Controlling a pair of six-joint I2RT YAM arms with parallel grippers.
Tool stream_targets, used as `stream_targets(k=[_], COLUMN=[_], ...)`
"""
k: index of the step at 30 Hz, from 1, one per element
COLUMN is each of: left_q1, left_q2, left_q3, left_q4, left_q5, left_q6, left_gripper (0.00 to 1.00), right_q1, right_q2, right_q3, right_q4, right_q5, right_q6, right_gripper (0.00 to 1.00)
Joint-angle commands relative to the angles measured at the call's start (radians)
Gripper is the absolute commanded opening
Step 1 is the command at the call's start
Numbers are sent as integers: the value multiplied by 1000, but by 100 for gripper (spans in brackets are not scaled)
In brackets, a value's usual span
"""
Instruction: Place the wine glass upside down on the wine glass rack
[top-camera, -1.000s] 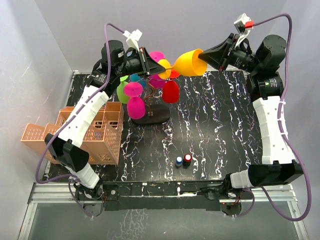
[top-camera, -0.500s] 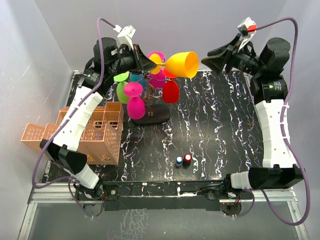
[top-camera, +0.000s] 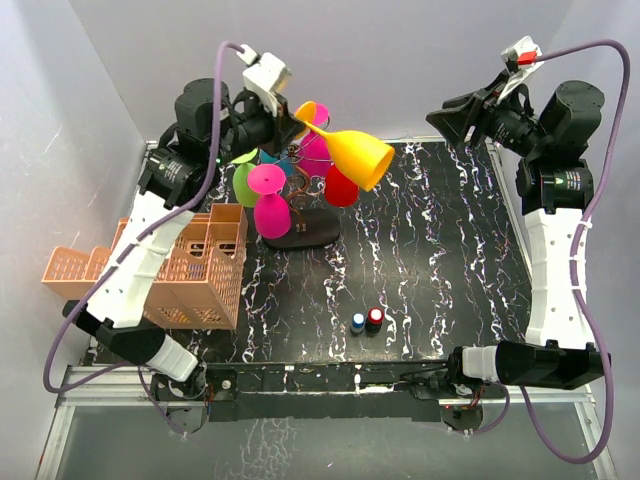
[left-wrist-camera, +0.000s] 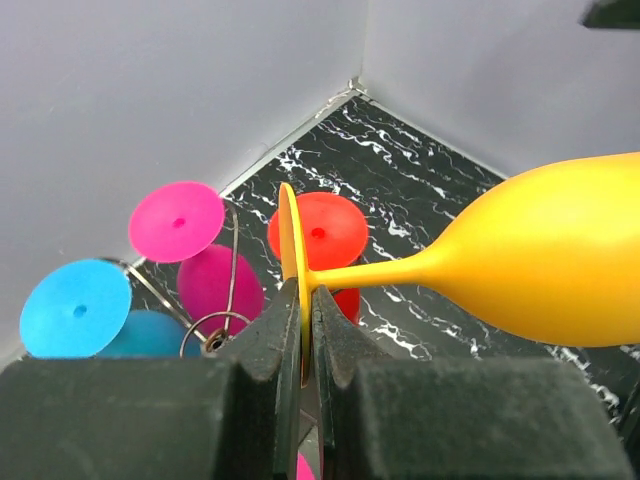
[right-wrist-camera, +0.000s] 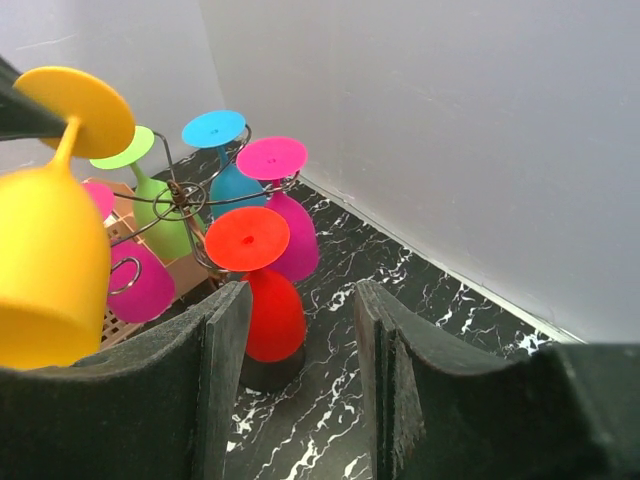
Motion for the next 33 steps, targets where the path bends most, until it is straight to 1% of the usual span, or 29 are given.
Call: stream_targets(k=[1,7,13,22,28,33], left_q1=[-85,-149,-213,-288,-303,-312], left_q2=[-32,-4,31,67,62,64], left_q3=[57,64,73,45,-2,-26], left_q4=[-53,-99,-137,-142,-125,-113], left_q5=[-82,-121,-157,-293,-378,-413], left_q6=[249,437,570,688,744,767], left_gripper=[0,0,0,0,0,0], right_q1=[-22,-43,-53,-60,-62,-62], right_q2=[-26,-34,-34,-34,-33,-30], right_q3=[-12,-35,-51,-67,-69,-70], right_q4=[39,51,64,70,73,76], right_q5=[17,8,-7,-19,-25,-31], right_q6=[-7,3,15,19,21,25], right_gripper=[51,51,51,52,52,52])
